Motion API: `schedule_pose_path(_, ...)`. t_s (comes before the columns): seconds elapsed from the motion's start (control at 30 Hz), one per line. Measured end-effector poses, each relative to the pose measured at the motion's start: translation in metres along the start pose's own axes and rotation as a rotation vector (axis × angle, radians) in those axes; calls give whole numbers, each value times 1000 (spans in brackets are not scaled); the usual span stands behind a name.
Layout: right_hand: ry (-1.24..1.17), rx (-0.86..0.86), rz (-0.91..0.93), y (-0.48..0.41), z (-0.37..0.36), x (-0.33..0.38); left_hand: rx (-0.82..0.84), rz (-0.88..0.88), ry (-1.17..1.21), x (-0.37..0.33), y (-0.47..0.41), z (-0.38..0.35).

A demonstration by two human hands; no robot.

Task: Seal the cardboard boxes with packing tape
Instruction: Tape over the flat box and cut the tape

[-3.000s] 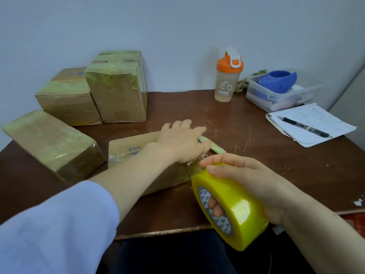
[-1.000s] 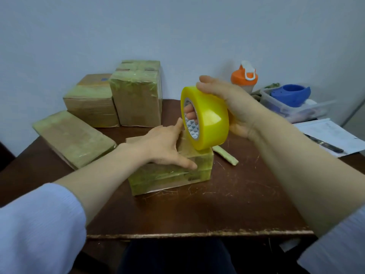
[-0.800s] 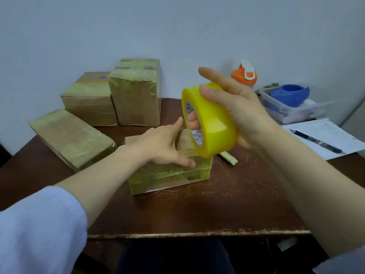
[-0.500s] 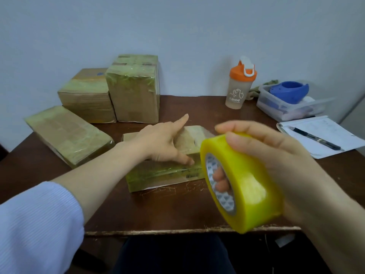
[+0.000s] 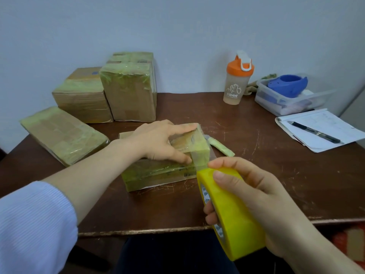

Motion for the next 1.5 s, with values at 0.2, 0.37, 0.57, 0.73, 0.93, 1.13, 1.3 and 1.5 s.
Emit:
schedule_pose_path(0.2,16,20,-42,-10,2,-6,202,26,75,-4,-3,0)
schedule_pose_path(0.37,11,45,-77,-19,3,-8,56,47,42,-35,-29,13)
schedule_pose_path(0.57,1,68,-105,-27,4,-10,-89,-99,-100,-53,-44,-20)
schedule_pose_path(0.73,9,99,-109,-32,4,-8,-2,-394,-58,-65,-33,-22)
schedule_pose_path(0.93,-28,110,-129,-36,8,-10,45,-435,-186,-71,-28,-25)
schedule_pose_path(1.13,-10,125,-120,-39,7,-11,127,-279,-105,-58,-36,-23)
schedule_pose_path(1.3,-31,130,-130,-42,8,-12,9,-402,-129,-66,-36,-26)
schedule_pose_path(1.5,-35,145,-127,-43,8,-12,-5,-539,-97,-70,-30,-24)
Point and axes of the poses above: each hand's wrist, its own y-axis away from the middle knuckle, its own z-axis out of the back of the hand, x = y × z, the point moved 6 cm from there along -y, towards the middle knuckle, and after that the axes turned 5 degrees about y, right-handed, at the moved point
